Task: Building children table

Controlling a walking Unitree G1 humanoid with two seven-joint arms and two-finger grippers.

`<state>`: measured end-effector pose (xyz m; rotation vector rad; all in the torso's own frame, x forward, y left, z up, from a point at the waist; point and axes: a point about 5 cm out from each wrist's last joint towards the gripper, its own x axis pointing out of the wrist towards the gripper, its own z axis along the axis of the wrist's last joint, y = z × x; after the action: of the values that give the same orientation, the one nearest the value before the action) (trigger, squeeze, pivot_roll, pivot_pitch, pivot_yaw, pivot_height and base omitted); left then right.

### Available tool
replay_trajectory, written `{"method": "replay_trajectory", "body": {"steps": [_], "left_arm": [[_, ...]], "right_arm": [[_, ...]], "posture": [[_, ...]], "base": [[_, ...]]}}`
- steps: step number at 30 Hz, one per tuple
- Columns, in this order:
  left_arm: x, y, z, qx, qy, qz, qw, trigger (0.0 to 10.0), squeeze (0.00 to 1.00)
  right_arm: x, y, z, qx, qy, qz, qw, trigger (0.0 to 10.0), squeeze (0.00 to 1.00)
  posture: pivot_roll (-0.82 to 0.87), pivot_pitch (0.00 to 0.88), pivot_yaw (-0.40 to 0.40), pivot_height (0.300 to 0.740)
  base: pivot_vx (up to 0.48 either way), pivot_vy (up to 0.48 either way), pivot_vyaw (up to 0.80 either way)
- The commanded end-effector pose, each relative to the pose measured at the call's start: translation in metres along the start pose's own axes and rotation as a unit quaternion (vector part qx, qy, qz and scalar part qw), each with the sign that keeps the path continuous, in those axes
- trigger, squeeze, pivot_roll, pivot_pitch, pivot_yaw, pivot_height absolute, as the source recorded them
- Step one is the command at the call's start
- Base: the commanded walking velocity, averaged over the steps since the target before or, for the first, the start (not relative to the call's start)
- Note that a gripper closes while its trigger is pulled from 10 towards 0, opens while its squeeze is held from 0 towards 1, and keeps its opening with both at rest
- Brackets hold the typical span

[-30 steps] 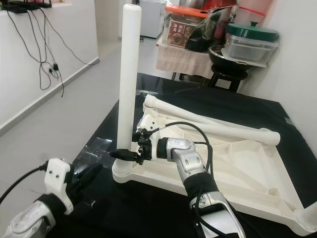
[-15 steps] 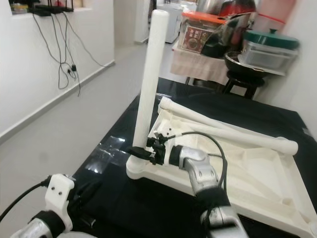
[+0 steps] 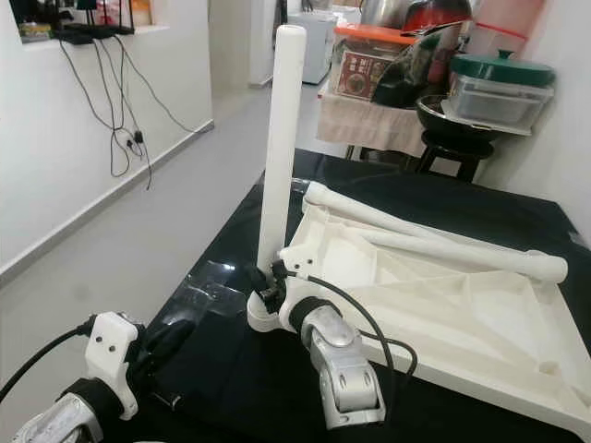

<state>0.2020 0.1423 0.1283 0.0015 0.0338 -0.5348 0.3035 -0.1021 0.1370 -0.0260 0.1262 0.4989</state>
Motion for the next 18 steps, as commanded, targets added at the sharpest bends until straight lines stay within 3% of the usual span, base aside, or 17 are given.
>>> {"method": "replay_trajectory", "body": {"steps": [1,2,4,7,8,9,11,13,18], "left_arm": [[0.002,0.0,-0.002,-0.003,0.001,-0.001,1.0,10.0,0.0],[0.002,0.0,-0.002,-0.005,-0.001,0.001,1.0,10.0,0.0],[0.004,0.0,-0.002,-0.013,-0.001,-0.001,1.0,10.0,0.0],[0.005,0.0,-0.003,-0.015,0.0,-0.003,1.0,10.0,0.0],[0.006,0.0,-0.003,-0.017,0.001,-0.005,1.0,10.0,0.0],[0.006,0.0,-0.003,-0.02,0.001,-0.007,1.0,10.0,0.0],[0.007,0.001,-0.004,-0.024,0.002,-0.01,1.0,10.0,0.0],[0.007,0.001,-0.004,-0.025,0.002,-0.01,1.0,10.0,0.0],[0.008,0.001,-0.005,-0.028,0.002,-0.009,1.0,10.0,0.0]], "right_arm": [[-0.005,-0.01,-0.019,0.012,0.048,-0.021,0.999,10.0,0.0],[-0.007,-0.005,-0.015,0.017,0.046,-0.008,0.999,10.0,1.0],[-0.002,0.001,0.011,0.01,-0.003,0.132,0.991,10.0,1.0],[-0.002,0.001,0.018,-0.005,-0.017,0.186,0.982,10.0,1.0],[-0.003,0.0,0.022,-0.03,-0.021,0.242,0.97,10.0,0.97],[-0.001,-0.003,0.028,-0.055,-0.019,0.293,0.954,10.0,0.0],[0.003,-0.009,0.036,-0.089,-0.013,0.357,0.93,10.0,0.0],[0.005,-0.011,0.038,-0.094,-0.012,0.37,0.924,10.0,0.0],[0.018,-0.01,0.049,-0.086,-0.003,0.437,0.896,10.0,0.0]], "posture": [[0.08,0.0,-0.101,0.74],[0.08,0.0,-0.101,0.74],[0.09,0.0,-0.101,0.74],[0.09,0.0,-0.093,0.74],[0.09,0.0,-0.095,0.74],[0.09,0.0,-0.097,0.74],[0.1,0.0,-0.097,0.74],[0.1,0.0,-0.097,0.74],[0.12,0.0,-0.102,0.74]], "base": [[0.0,0.0,0.0],[0.0,0.0,0.0],[0.0,0.0,0.0],[0.0,0.0,0.0],[0.0,0.0,0.0],[0.0,0.0,0.0],[0.0,0.0,0.0],[0.0,0.0,0.0],[0.0,0.0,0.0]]}}
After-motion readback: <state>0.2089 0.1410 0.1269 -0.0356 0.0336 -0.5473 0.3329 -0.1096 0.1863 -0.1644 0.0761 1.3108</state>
